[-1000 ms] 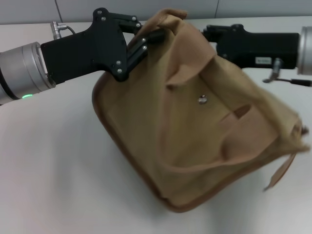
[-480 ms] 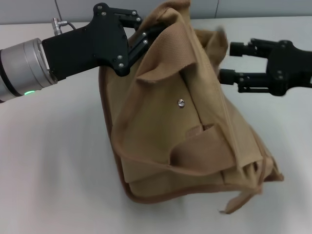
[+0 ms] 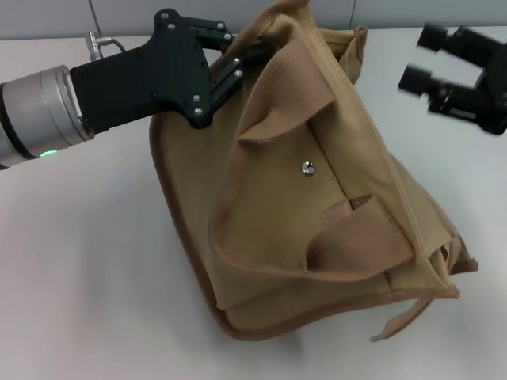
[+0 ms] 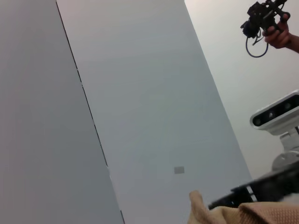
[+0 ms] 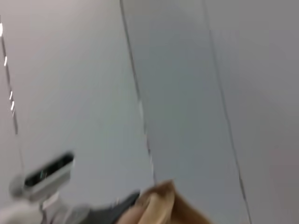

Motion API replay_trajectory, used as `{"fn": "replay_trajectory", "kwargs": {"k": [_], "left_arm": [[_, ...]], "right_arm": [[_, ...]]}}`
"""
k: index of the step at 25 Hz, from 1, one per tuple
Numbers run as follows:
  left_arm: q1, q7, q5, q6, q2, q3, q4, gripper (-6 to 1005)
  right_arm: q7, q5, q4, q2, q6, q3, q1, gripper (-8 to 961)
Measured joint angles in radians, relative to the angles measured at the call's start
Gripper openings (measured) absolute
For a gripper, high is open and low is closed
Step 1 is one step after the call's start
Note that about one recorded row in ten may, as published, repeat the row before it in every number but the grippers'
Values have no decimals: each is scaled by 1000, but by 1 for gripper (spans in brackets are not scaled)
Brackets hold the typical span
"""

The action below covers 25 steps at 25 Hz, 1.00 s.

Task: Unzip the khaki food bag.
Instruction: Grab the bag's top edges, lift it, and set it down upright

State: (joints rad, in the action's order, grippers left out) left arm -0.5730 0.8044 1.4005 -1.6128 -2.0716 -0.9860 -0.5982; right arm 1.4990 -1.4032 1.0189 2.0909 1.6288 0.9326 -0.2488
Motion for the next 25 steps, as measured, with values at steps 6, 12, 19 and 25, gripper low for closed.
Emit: {"fn": "replay_trajectory", "kwargs": {"k": [6,12,19,25], "left_arm": [[-2,-2,0,-1,-1,1,0,75],[-2,-3,0,-3,-1,0,-1,76],[-3,-12,0,-4,-1,0,0,78],[-1,-14,0,-6,-1,0,0,80]], "right_arm": [[216,52,-148,-22,24,-5,-49,817],[363,-16,-207,-51,68,3,-96,815],[411,-143,-221,-26,72,-1,-166,811],[411,-147,-270,-23,46,1,-219,809]]}}
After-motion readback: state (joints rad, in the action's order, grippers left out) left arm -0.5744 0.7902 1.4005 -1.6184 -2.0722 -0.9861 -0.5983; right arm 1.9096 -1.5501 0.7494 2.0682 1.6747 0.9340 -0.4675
